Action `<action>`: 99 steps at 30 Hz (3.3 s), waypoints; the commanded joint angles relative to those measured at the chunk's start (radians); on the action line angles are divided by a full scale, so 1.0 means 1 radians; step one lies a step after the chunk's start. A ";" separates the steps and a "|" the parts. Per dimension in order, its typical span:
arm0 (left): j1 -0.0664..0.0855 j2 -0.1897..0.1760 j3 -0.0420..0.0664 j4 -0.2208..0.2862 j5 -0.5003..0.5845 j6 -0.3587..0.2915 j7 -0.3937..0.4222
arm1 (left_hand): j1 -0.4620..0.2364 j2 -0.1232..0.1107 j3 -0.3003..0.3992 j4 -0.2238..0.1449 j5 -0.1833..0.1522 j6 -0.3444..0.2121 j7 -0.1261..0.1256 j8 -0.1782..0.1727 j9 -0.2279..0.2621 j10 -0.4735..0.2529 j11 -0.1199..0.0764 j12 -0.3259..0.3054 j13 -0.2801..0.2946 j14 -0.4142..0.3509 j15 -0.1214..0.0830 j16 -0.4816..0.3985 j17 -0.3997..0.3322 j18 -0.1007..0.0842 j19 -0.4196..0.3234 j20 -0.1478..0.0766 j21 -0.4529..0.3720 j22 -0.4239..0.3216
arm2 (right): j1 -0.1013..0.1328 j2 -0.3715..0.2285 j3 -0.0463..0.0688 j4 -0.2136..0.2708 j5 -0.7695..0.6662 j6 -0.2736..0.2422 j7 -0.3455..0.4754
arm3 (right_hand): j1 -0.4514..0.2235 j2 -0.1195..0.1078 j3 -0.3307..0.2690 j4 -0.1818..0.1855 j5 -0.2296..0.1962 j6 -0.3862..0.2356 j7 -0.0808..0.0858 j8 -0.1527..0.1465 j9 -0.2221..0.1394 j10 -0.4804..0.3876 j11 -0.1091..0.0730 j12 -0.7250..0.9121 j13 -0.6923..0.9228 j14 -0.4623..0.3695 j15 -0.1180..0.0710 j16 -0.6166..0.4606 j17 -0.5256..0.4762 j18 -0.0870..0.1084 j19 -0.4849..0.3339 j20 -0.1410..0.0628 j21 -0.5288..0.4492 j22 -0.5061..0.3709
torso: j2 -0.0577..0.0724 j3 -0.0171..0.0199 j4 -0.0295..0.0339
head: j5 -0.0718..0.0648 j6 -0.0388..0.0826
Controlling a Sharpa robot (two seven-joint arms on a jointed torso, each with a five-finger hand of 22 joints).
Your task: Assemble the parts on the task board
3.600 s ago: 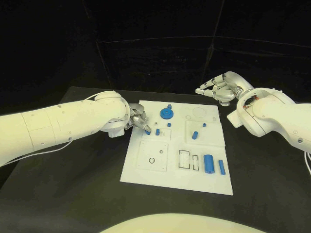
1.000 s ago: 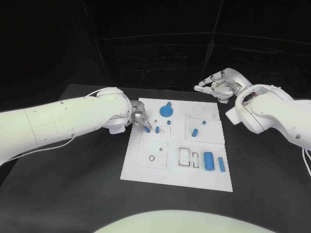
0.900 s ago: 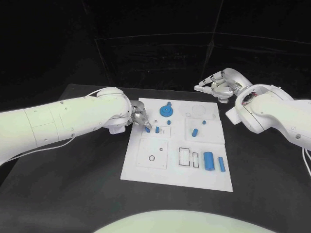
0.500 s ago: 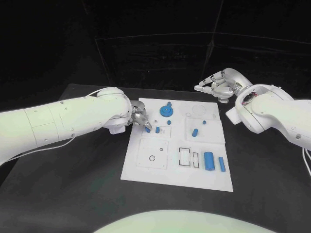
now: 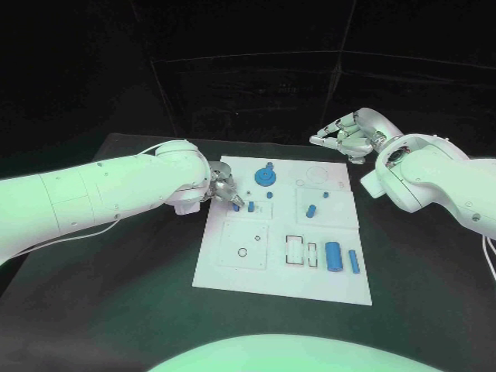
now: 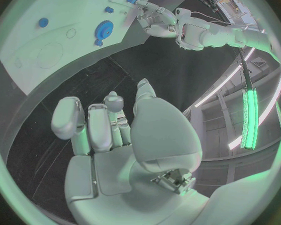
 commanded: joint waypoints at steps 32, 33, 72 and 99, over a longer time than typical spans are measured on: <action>0.001 -0.039 0.002 0.029 0.020 -0.141 0.058 | -0.024 0.012 -0.306 0.125 -0.163 0.006 0.016 -0.029 -0.029 -0.018 0.009 -0.020 -0.022 0.102 -0.006 0.003 0.263 -0.009 0.032 -0.006 -0.028 0.040 | 0.002 0.000 0.001 -0.001 0.002 0.002 0.011 | -0.001 0.013 -0.008 0.002 0.004 -0.008 -0.002 0.007 0.001 -0.004 -0.001 0.004 -0.003 0.026 0.000 -0.004 -0.003 0.009 -0.006 0.000 -0.007 -0.004 | -0.001 -0.0002 0.0011 | -0.004 0.001; 0.001 -0.041 0.003 0.030 0.031 -0.161 0.071 | -0.018 0.013 -0.316 0.129 -0.163 -0.002 0.019 -0.033 -0.031 -0.029 0.011 -0.036 -0.040 0.102 -0.005 0.003 0.263 -0.005 0.026 -0.005 -0.042 0.024 | 0.002 0.000 0.001 -0.001 0.002 0.002 0.011 | -0.001 0.013 -0.008 0.002 0.004 -0.008 -0.002 0.007 0.001 -0.004 -0.001 0.004 -0.003 0.026 0.000 -0.004 -0.003 0.009 -0.006 0.000 -0.007 -0.004 | -0.001 0.0000 0.0011 | -0.004 0.001; -0.010 0.156 -0.053 -0.144 -0.290 -0.304 0.501 | 0.367 -0.030 -0.255 -0.057 -0.230 -0.113 0.147 -0.377 -0.319 -0.450 0.149 -0.764 -0.874 -0.011 0.101 -0.229 -0.180 0.094 -0.090 0.089 -0.596 -0.535 | 0.002 0.008 0.001 -0.007 0.005 0.005 0.013 | 0.000 0.015 -0.009 0.002 0.006 -0.008 -0.002 0.007 0.002 -0.005 -0.001 0.004 -0.004 0.026 0.000 -0.004 -0.003 0.009 -0.006 0.000 -0.007 -0.004 | 0.001 -0.0002 -0.0023 | -0.025 0.020; -0.021 0.212 -0.053 -0.201 -0.340 -0.207 0.405 | 0.386 0.004 -0.201 -0.075 -0.226 -0.033 0.134 -0.402 -0.340 -0.368 0.136 -0.793 -0.938 0.012 0.089 -0.208 -0.180 0.076 -0.043 0.078 -0.489 -0.424 | 0.002 0.012 0.001 -0.008 0.005 0.007 0.013 | 0.000 0.015 -0.009 0.002 0.006 -0.008 -0.002 0.007 0.002 -0.005 -0.001 0.004 -0.004 0.026 0.000 -0.004 -0.003 0.009 -0.006 0.000 -0.007 -0.004 | 0.000 0.0001 0.0007 | -0.031 0.012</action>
